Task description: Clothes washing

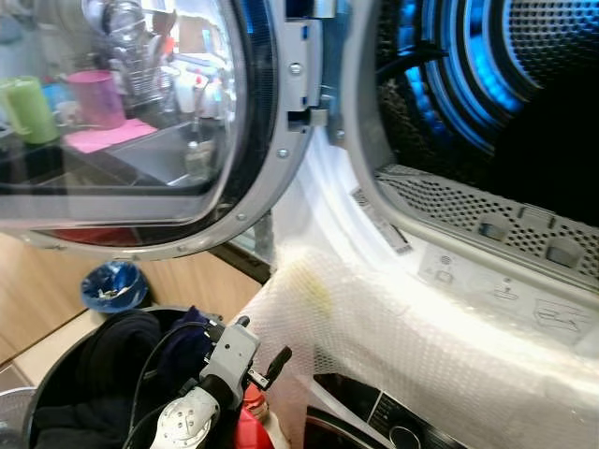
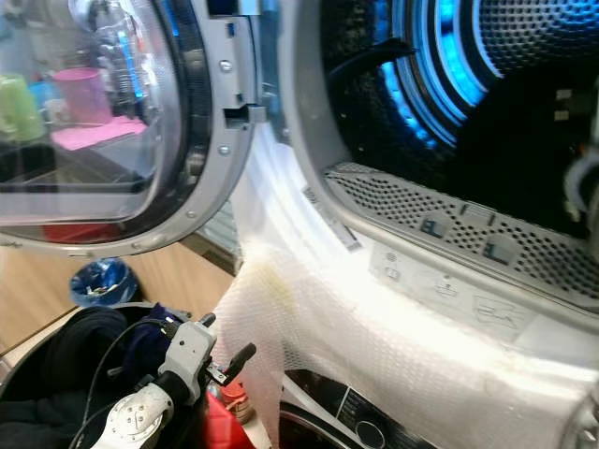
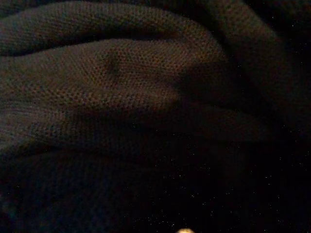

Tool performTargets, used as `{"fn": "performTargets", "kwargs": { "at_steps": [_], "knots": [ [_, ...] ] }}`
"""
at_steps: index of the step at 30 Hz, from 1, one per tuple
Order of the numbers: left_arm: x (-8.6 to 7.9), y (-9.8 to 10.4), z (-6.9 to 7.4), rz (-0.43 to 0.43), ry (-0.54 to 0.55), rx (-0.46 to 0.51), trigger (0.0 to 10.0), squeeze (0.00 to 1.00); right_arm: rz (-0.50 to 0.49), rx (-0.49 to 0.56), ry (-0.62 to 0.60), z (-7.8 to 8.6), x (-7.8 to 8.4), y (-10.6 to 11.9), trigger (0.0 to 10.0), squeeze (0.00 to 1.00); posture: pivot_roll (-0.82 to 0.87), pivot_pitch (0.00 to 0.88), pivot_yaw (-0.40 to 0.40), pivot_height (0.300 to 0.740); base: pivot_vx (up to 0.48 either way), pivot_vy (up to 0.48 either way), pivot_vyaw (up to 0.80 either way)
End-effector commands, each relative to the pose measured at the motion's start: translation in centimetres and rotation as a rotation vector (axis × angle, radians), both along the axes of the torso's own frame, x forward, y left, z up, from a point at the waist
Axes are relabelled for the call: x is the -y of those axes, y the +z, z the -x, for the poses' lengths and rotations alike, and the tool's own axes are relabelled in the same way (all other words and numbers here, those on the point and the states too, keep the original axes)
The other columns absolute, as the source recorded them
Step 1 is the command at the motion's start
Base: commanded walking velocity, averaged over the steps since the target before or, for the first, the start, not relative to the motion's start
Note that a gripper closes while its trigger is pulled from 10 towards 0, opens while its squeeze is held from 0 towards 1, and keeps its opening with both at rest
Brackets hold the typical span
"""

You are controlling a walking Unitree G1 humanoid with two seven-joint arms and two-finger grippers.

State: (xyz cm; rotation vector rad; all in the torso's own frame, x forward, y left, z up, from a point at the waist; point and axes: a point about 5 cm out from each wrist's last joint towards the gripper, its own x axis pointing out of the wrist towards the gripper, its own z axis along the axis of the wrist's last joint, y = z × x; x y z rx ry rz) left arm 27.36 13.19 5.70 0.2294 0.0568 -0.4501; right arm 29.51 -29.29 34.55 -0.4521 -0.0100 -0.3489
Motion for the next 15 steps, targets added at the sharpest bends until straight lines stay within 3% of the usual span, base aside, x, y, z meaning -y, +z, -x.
{"fn": "performTargets", "kwargs": {
  "at_steps": [1,10,15],
  "knots": [
    [-0.1,-0.7,0.3,-0.010,-0.005,-0.042,10.0,0.00,0.112,0.019,0.015,0.7,-0.6,0.7,10.0,0.00,-0.05,0.030,0.024,0.740,0.000,0.000,0.00],
    [-0.1,-0.7,0.4,-0.015,-0.013,-0.047,10.0,0.00,0.096,0.065,0.009,2.3,-1.8,2.5,10.0,0.00,-0.04,0.033,0.018,0.740,0.000,0.000,0.00],
    [0.1,-0.8,0.4,-0.013,-0.020,-0.055,10.0,0.00,-0.088,-0.020,0.002,3.0,-2.5,0.8,10.0,0.00,-0.04,0.033,0.018,0.740,0.000,0.000,0.00]
  ]
}}
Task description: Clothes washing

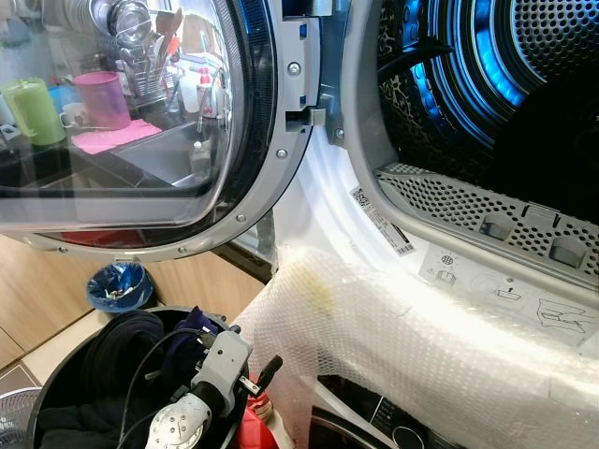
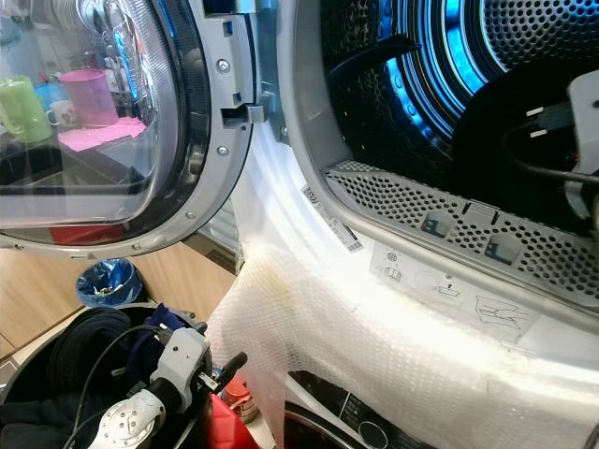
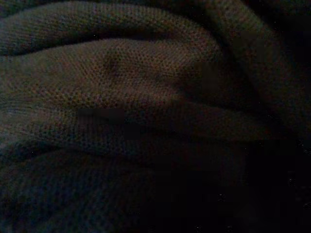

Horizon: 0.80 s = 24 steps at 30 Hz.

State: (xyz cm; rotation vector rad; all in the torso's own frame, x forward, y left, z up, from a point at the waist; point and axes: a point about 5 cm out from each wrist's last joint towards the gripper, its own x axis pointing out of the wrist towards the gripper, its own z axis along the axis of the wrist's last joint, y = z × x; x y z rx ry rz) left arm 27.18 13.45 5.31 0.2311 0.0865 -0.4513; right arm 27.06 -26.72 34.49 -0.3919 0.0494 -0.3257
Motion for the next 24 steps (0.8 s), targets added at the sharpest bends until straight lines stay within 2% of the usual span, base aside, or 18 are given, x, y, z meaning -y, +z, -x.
{"fn": "performTargets", "kwargs": {
  "at_steps": [1,4,7,10,13,16,17,19,22,24],
  "knots": [
    [0.3,-0.4,0.2,-0.005,-0.023,-0.028,10.0,0.00,-0.099,0.031,0.017,0.6,-0.4,0.3,10.0,0.00,-0.04,0.034,0.017,0.740,0.000,0.000,0.00],
    [0.3,-0.4,0.1,-0.007,-0.023,-0.028,10.0,0.00,-0.241,0.038,0.031,0.6,-1.1,-0.5,10.0,0.00,-0.04,0.032,0.014,0.740,0.000,0.000,0.00],
    [0.2,-0.4,0.1,-0.008,-0.020,-0.030,10.0,0.00,-0.298,0.029,-0.047,1.0,-1.3,-2.0,10.0,0.00,-0.05,0.032,0.013,0.740,0.000,0.000,0.00],
    [0.3,-0.5,0.2,-0.007,-0.026,-0.032,10.0,0.00,-0.347,0.005,-0.032,1.5,-2.1,-2.6,10.0,0.00,-0.05,0.033,0.014,0.740,0.000,0.000,0.00],
    [0.3,-0.5,0.3,-0.010,-0.029,-0.031,10.0,0.00,-0.322,0.020,-0.041,2.3,-2.1,-2.7,10.0,0.00,-0.05,0.038,0.013,0.740,0.000,0.000,0.00],
    [0.3,-0.5,0.3,-0.013,-0.031,-0.032,10.0,0.00,-0.174,-0.021,-0.032,3.7,-1.9,-3.2,10.0,0.00,-0.06,0.041,0.010,0.740,0.000,0.000,0.00],
    [0.3,-0.5,0.3,-0.013,-0.031,-0.032,10.0,0.00,-0.174,-0.021,-0.032,3.7,-1.9,-3.2,10.0,0.00,-0.06,0.041,0.010,0.740,0.000,0.000,0.00],
    [0.3,-0.5,0.4,-0.014,-0.035,-0.033,10.0,0.00,-0.109,-0.049,-0.053,4.6,-1.4,-3.6,10.0,0.00,-0.06,0.041,0.010,0.740,0.000,0.000,0.00],
    [0.4,-0.6,0.4,-0.015,-0.039,-0.034,10.0,0.00,-0.094,-0.047,-0.076,5.1,-0.9,-3.7,10.0,0.00,-0.06,0.041,0.010,0.740,0.000,0.000,0.00],
    [0.5,-0.6,0.4,-0.017,-0.043,-0.034,10.0,0.00,-0.050,-0.056,-0.097,5.7,-0.4,-3.5,10.0,0.00,-0.06,0.044,0.011,0.740,0.000,0.000,0.00]
  ]
}}
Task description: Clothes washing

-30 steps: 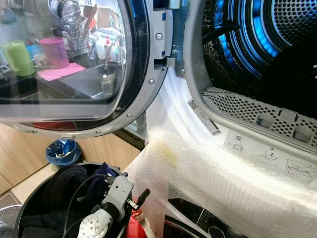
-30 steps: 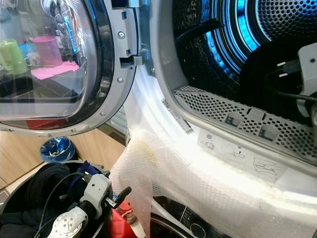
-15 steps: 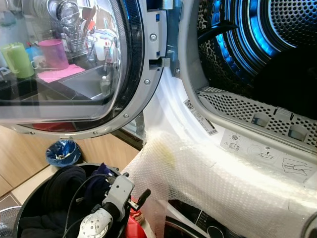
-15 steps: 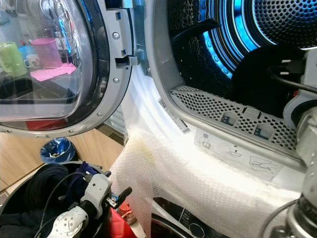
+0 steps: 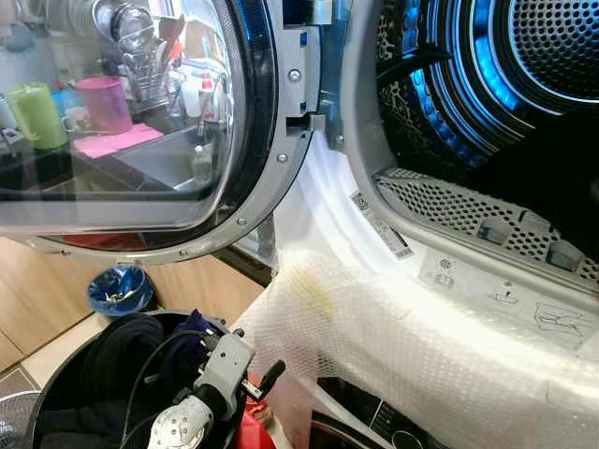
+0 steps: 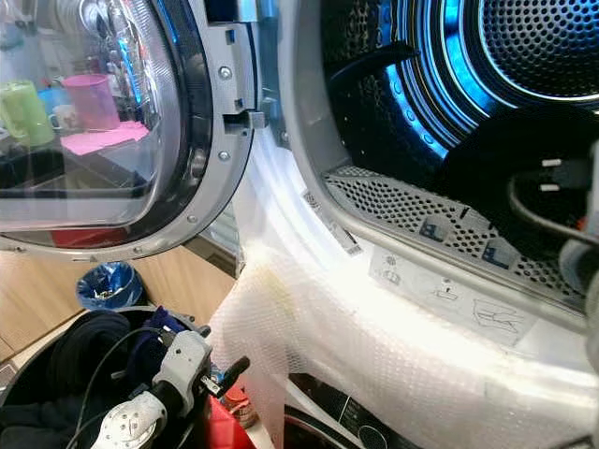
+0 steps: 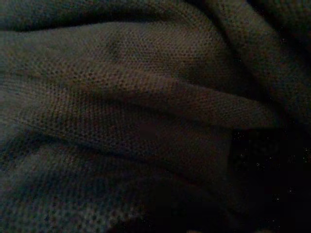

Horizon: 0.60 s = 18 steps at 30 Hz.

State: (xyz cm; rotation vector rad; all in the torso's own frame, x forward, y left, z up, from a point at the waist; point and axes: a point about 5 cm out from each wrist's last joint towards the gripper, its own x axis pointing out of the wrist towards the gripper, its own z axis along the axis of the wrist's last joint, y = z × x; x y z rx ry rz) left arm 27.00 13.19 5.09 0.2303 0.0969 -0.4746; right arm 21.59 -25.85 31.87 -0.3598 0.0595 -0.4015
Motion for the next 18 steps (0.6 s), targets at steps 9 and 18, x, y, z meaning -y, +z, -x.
{"fn": "performTargets", "kwargs": {
  "at_steps": [9,18],
  "knots": [
    [0.1,-0.3,0.1,-0.017,-0.018,-0.019,10.0,0.00,-0.053,0.029,0.222,-0.8,-2.3,1.5,10.0,0.00,-0.06,0.040,0.007,0.740,0.000,0.000,0.00],
    [0.5,-0.3,-0.1,-0.010,-0.018,-0.018,10.0,0.00,-0.118,0.138,0.442,-9.1,-6.5,4.9,10.0,0.00,-0.05,0.022,0.005,0.740,0.000,0.000,0.00]
  ]
}}
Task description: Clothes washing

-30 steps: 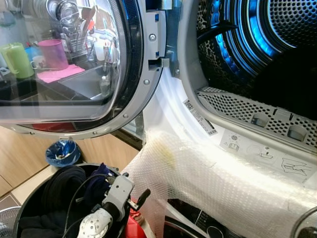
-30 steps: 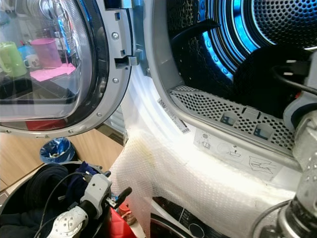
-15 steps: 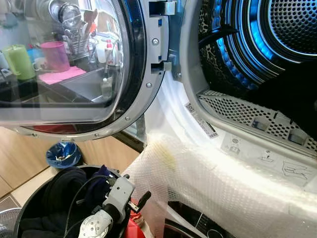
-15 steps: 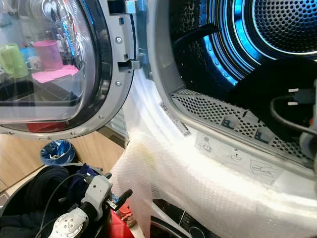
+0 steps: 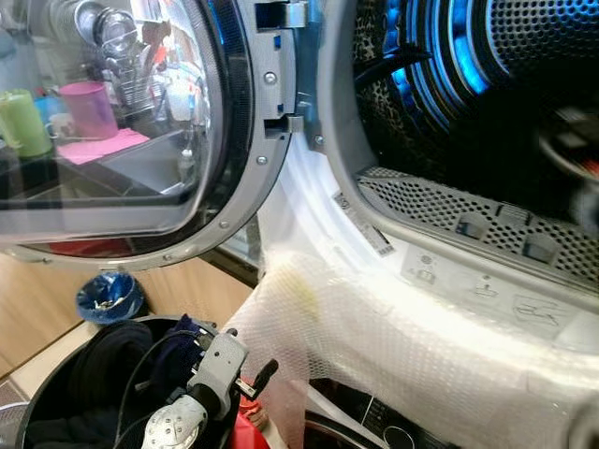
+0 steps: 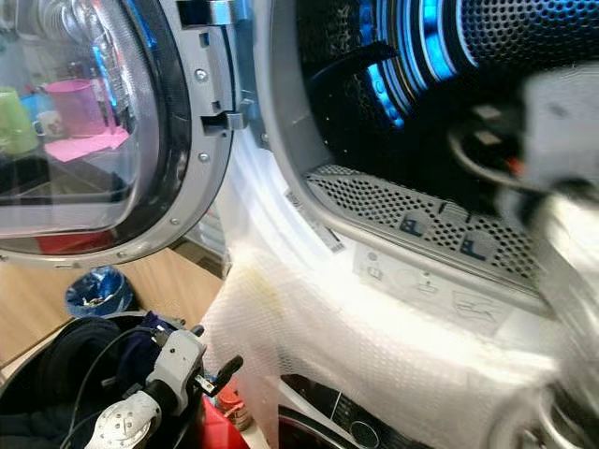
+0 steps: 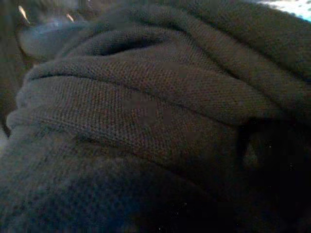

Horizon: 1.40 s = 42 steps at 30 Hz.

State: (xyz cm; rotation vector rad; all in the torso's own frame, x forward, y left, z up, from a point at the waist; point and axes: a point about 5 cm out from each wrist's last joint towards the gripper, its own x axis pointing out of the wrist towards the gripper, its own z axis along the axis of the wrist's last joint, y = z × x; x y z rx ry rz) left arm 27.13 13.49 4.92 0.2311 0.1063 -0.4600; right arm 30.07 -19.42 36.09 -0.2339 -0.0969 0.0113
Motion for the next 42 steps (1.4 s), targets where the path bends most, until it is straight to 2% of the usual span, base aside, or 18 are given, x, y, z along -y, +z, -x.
{"fn": "performTargets", "kwargs": {
  "at_steps": [1,7,8,11,13,14,17,18,22,25,26,27,30,32,33,35,40,42],
  "knots": [
    [0.9,-0.1,0.0,-0.006,-0.034,-0.010,10.0,0.00,-0.035,0.019,0.003,-2.5,-0.1,1.1,10.0,0.00,-0.05,0.020,0.004,0.740,0.000,0.000,0.00],
    [0.8,0.0,-0.3,-0.009,-0.032,-0.005,10.0,0.00,0.266,0.067,-0.204,-7.5,2.1,3.8,10.0,0.00,-0.04,0.014,0.011,0.740,0.000,0.000,0.00],
    [0.8,0.0,-0.3,-0.010,-0.034,-0.004,10.0,0.00,0.396,0.163,-0.366,-7.8,3.6,6.0,10.0,0.00,-0.04,0.009,0.012,0.740,0.000,0.000,0.00],
    [0.9,0.0,-0.2,-0.010,-0.040,-0.002,10.0,0.00,0.676,0.342,-0.632,-6.6,5.3,9.9,10.0,0.00,-0.04,0.010,0.009,0.740,0.000,0.000,0.00],
    [0.9,0.0,-0.2,-0.009,-0.040,-0.002,10.0,0.00,0.760,0.384,-0.699,-6.2,5.6,10.7,10.0,0.00,-0.04,0.010,0.009,0.740,0.000,0.000,0.00],
    [0.9,0.0,-0.1,-0.009,-0.038,-0.001,10.0,0.00,0.983,0.492,-0.846,-5.2,6.1,12.5,10.0,0.00,-0.03,0.016,0.000,0.740,0.000,0.000,0.00],
    [0.7,-0.1,0.1,-0.011,-0.035,-0.007,10.0,0.00,1.104,0.423,-0.754,-6.4,5.5,11.0,10.0,0.00,-0.03,0.022,0.003,0.740,0.000,0.000,0.00],
    [0.8,-0.2,0.2,-0.010,-0.041,-0.015,10.0,0.00,1.209,0.190,-0.566,-8.4,5.4,7.0,10.0,0.00,-0.03,0.025,0.006,0.740,0.000,0.000,0.00],
    [0.9,-0.2,0.2,-0.011,-0.057,-0.022,10.0,0.00,1.124,-0.174,-0.270,-10.2,5.6,0.3,10.0,0.00,-0.03,0.029,0.017,0.740,0.000,0.000,0.00],
    [0.9,-0.2,0.2,-0.014,-0.062,-0.020,10.0,0.00,0.995,-0.199,-0.228,-10.2,5.8,0.5,10.0,0.00,-0.03,0.026,0.016,0.740,0.000,0.000,0.00],
    [0.8,-0.1,0.0,-0.014,-0.054,-0.015,10.0,0.00,0.869,-0.063,-0.309,-9.9,6.0,3.3,10.0,0.00,-0.03,0.027,0.016,0.740,0.000,0.000,0.00],
    [0.8,-0.1,0.0,-0.014,-0.054,-0.015,10.0,0.00,0.869,-0.063,-0.309,-9.9,6.0,3.3,10.0,0.00,-0.03,0.027,0.016,0.740,0.000,0.000,0.00],
    [0.7,0.0,0.0,-0.014,-0.050,-0.011,10.0,0.00,0.557,0.379,-0.488,-7.2,6.7,10.7,10.0,0.00,-0.03,0.027,0.016,0.740,0.000,0.000,0.00],
    [0.7,0.0,0.0,-0.013,-0.051,-0.011,10.0,0.00,0.642,0.510,-0.694,-5.3,8.2,12.7,10.0,0.00,-0.03,0.030,0.018,0.740,0.000,0.000,0.00],
    [0.8,0.0,0.1,-0.013,-0.053,-0.012,10.0,0.00,0.730,0.454,-0.711,-5.6,8.6,12.0,10.0,0.00,-0.03,0.031,0.020,0.740,0.000,0.000,0.00],
    [0.8,0.0,0.1,-0.014,-0.055,-0.013,10.0,0.00,0.735,0.408,-0.690,-6.0,8.6,11.3,10.0,0.00,-0.03,0.032,0.023,0.740,0.000,0.000,0.00],
    [0.8,-0.1,0.2,-0.015,-0.064,-0.018,10.0,0.00,0.698,0.161,-0.515,-8.3,8.6,6.4,10.0,0.00,-0.04,0.036,0.027,0.740,0.000,0.000,0.00],
    [0.8,-0.1,0.1,-0.016,-0.069,-0.021,10.0,0.00,0.849,-0.072,-0.308,-9.8,7.8,1.4,10.0,0.00,-0.04,0.037,0.030,0.740,0.000,0.000,0.00]
  ]
}}
